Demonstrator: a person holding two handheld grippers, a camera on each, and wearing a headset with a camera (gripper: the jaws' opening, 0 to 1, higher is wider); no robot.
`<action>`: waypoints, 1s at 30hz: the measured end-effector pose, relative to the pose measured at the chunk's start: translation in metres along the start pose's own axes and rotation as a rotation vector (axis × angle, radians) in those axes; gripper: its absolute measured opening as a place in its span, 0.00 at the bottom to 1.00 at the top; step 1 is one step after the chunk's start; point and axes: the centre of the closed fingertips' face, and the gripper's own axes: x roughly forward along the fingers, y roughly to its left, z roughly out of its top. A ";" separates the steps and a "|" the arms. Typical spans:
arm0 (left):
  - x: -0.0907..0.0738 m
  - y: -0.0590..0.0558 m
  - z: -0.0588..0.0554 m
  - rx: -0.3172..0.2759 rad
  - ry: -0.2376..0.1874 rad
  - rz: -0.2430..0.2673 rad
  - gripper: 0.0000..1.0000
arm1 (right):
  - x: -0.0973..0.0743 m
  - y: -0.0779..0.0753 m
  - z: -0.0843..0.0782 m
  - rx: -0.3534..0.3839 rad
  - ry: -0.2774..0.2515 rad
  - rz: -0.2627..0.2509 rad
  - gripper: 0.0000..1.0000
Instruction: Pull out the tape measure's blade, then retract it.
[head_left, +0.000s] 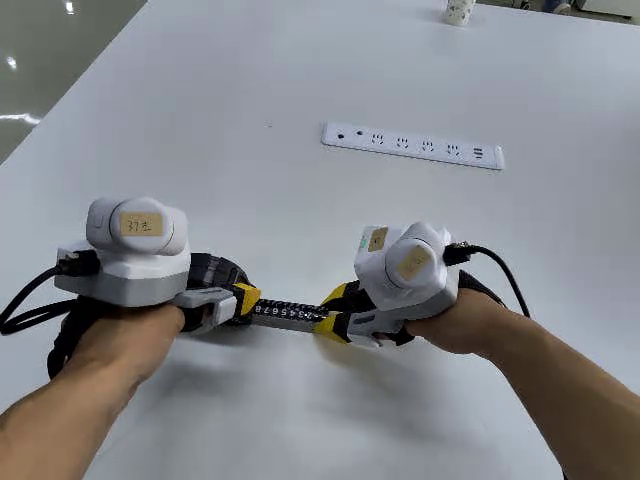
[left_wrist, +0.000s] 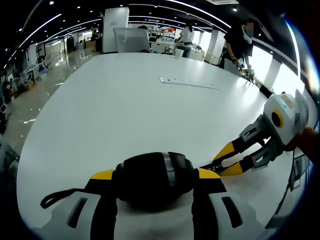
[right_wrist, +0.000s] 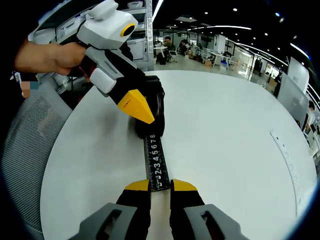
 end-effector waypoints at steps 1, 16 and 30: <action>0.000 0.000 0.000 -0.003 0.000 -0.001 0.55 | 0.001 0.000 0.001 -0.002 0.000 0.002 0.10; 0.000 0.001 0.000 -0.006 0.004 -0.004 0.55 | 0.018 0.004 0.020 -0.018 -0.025 0.013 0.10; 0.000 0.000 0.001 -0.015 0.005 -0.008 0.55 | 0.032 0.009 0.036 -0.047 -0.038 0.020 0.11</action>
